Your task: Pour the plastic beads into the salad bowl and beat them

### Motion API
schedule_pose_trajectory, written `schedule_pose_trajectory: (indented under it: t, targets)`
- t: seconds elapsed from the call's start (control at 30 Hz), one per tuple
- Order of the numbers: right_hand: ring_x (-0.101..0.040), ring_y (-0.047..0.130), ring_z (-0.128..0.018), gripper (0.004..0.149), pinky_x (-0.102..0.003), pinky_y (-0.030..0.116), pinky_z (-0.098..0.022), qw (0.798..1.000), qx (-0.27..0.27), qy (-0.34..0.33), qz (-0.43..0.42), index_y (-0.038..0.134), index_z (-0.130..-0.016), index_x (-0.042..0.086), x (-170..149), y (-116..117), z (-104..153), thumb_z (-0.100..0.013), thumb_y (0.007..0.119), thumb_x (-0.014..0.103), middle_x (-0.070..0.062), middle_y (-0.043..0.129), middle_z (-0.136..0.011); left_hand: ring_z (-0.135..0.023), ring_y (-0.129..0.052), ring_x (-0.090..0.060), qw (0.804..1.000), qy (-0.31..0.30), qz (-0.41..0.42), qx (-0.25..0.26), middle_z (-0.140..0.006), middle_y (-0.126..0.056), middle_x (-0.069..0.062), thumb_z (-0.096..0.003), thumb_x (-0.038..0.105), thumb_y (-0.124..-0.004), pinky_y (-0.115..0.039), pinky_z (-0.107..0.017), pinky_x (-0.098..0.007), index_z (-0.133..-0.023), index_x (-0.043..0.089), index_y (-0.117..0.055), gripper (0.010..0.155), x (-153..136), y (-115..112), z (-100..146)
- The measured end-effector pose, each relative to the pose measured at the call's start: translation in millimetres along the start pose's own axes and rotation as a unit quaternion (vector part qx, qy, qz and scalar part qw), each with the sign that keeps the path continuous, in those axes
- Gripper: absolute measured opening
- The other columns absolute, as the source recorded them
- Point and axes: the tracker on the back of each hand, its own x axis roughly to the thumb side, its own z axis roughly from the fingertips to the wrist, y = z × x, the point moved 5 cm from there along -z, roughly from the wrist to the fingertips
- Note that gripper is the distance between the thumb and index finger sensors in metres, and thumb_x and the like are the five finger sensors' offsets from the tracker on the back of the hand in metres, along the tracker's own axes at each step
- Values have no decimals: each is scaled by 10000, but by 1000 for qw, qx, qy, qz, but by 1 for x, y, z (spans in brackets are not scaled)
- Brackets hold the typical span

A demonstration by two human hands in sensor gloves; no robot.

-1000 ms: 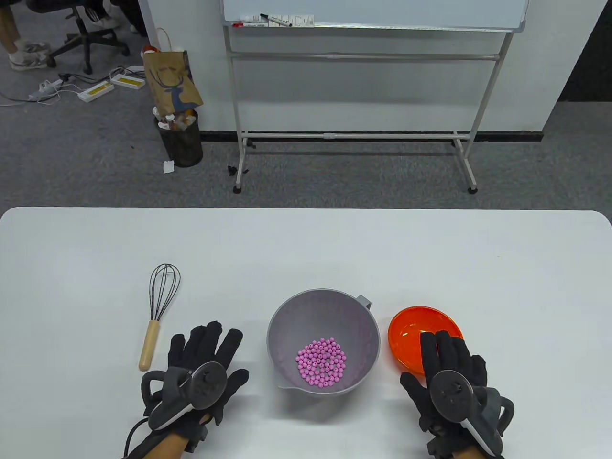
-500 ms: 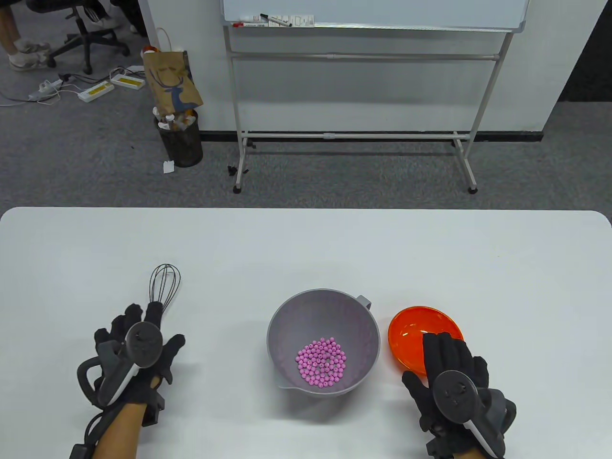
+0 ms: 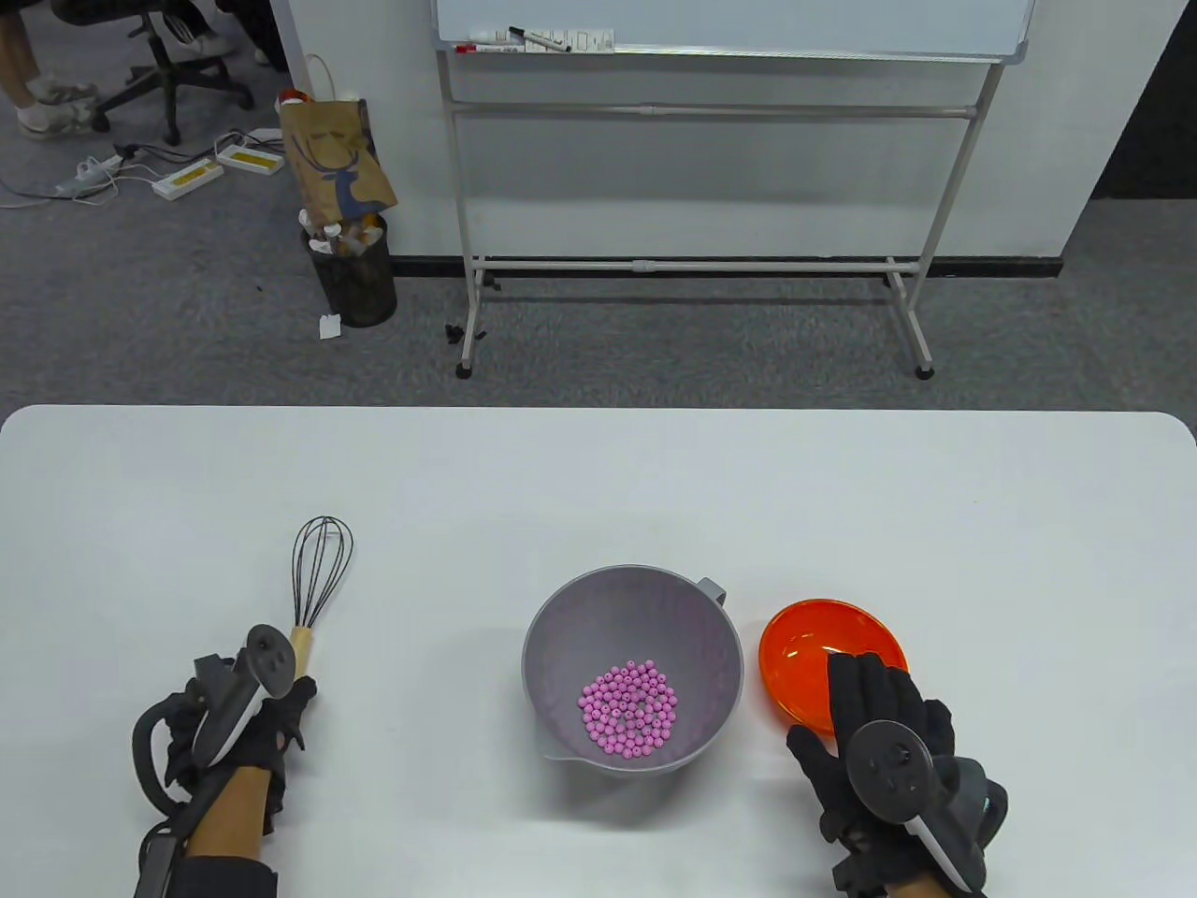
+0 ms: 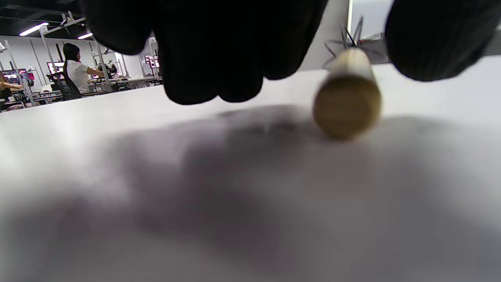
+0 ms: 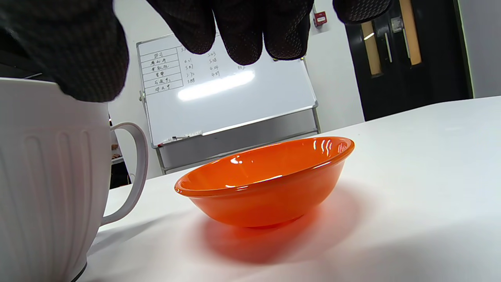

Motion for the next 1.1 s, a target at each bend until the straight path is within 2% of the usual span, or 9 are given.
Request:
schedule_pose_trajectory:
  t: [0.2, 0.33, 0.5, 0.6, 0.7, 0.83, 0.97, 1.03, 1.1]
  targets:
    - [-354, 583, -1114, 828, -645, 423, -773, 1000, 2, 8, -3, 501, -1088, 277, -4, 1, -1, -412, 863, 589, -46, 539, -1158, -727, -981, -214, 1000, 16, -17, -3, -875, -922, 41, -453, 612, -781, -736, -631, -515, -905, 253, -784, 577, 7, -1, 4]
    - [-356, 589, -1110, 827, -644, 426, -772, 1000, 4, 13, -6, 504, -1087, 276, -5, 1, -1, -411, 862, 590, -46, 546, -1155, -606, -1075, -188, 999, 24, 21, 41, -783, -1012, 11, -438, 554, -771, -812, -565, -476, -894, 198, -775, 579, 0, 8, 8]
    - [-359, 686, -1046, 812, -632, 466, -760, 1000, 5, 23, -18, 527, -1080, 267, -8, 1, -2, -412, 854, 594, -58, 609, -1124, -591, -1058, -178, 991, -3, 108, 80, -752, -1001, 22, -451, 514, -739, -800, -569, -477, -934, 217, -729, 567, -2, 27, 17]
    - [-364, 768, -965, 775, -607, 531, -736, 999, 9, 35, -36, 592, -1059, 248, -14, 0, -3, -414, 847, 592, -70, 690, -1074, -581, -1052, -190, 968, -37, 226, 99, -736, -1011, 28, -455, 497, -742, -790, -574, -489, -939, 232, -750, 552, -3, 46, 25]
    - [-361, 829, -896, 757, -575, 607, -696, 996, 21, 46, -72, 617, -1048, 235, -19, 1, -5, -419, 837, 593, -85, 728, -1045, -552, -1040, -187, 945, -114, 283, 121, -706, -1013, 49, -468, 494, -731, -786, -569, -489, -957, 284, -746, 532, 7, 74, 38]
    - [-356, 921, -782, 751, -530, 711, -610, 987, 48, 53, -144, 630, -1043, 214, -15, 3, -10, -427, 830, 595, -102, 759, -1016, -510, -1029, -181, 917, -192, 305, 168, -645, -1027, 56, -477, 499, -726, -787, -563, -485, -949, 376, -760, 488, 22, 120, 65]
    - [-351, 976, -692, 768, -515, 760, -546, 975, 84, 63, -198, 620, -1046, 191, -1, 7, -21, -432, 828, 601, -126, 776, -996, -449, -1048, -152, 878, -275, 330, 210, -553, -1060, 85, -479, 531, -751, -811, -545, -468, -915, 353, -823, 477, 34, 176, 97]
    - [-353, 990, -658, 784, -509, 772, -523, 969, 100, 78, -211, 606, -1053, 186, 10, 10, -29, -433, 828, 612, -137, 779, -991, -386, -1063, -132, 852, -323, 333, 244, -470, -1081, 100, -472, 549, -768, -840, -510, -444, -872, 333, -874, 467, 45, 209, 119]
    - [-351, 996, -640, 809, -504, 779, -506, 967, 114, 97, -207, 584, -1058, 171, 20, 16, -37, -432, 830, 621, -147, 780, -985, -327, -1074, -109, 837, -344, 323, 276, -389, -1091, 124, -459, 576, -778, -866, -477, -416, -819, 320, -925, 466, 58, 231, 139]
